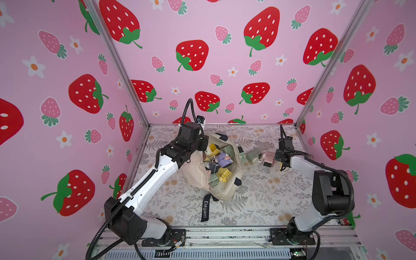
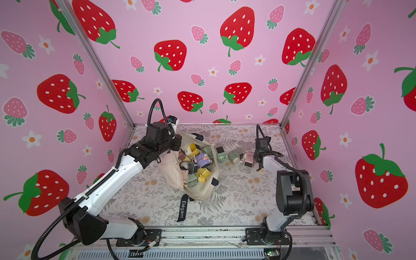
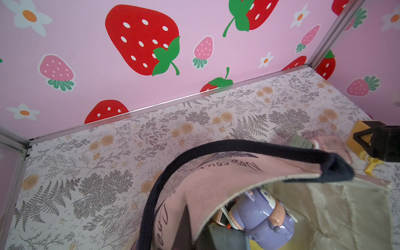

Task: Take out the pencil sharpeners from the tote bags
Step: Place the pencil sharpener at the center of the board.

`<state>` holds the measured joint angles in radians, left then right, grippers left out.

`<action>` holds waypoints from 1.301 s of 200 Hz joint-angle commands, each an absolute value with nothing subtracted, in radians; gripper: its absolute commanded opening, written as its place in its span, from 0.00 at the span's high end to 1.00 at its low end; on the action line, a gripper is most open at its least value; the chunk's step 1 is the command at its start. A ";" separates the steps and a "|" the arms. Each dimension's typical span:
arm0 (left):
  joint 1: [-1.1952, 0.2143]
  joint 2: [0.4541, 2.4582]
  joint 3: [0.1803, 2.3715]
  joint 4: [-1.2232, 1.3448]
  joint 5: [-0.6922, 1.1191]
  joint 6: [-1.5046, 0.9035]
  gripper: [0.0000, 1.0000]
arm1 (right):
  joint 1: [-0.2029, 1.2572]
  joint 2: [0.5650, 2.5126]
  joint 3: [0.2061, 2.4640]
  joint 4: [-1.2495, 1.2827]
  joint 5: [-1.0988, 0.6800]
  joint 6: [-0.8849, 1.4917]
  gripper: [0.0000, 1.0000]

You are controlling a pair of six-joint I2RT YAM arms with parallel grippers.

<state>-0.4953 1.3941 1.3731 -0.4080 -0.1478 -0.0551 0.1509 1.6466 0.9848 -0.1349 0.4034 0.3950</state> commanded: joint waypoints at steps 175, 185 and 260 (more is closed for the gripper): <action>-0.480 1.365 1.391 -0.311 -0.165 -0.044 1.00 | 0.177 1.562 0.957 -0.102 0.271 0.343 0.28; -0.477 1.362 1.390 -0.316 -0.170 -0.040 1.00 | 0.204 1.508 0.929 -0.087 0.266 0.324 0.27; -0.364 1.268 1.342 -0.284 -0.124 -0.033 1.00 | 0.498 1.235 0.805 0.035 -0.081 0.216 0.26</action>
<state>-0.4084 1.3384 1.3178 -0.3916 -0.1253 -0.0521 0.4129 1.2655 0.8162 -0.0162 0.0715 0.2623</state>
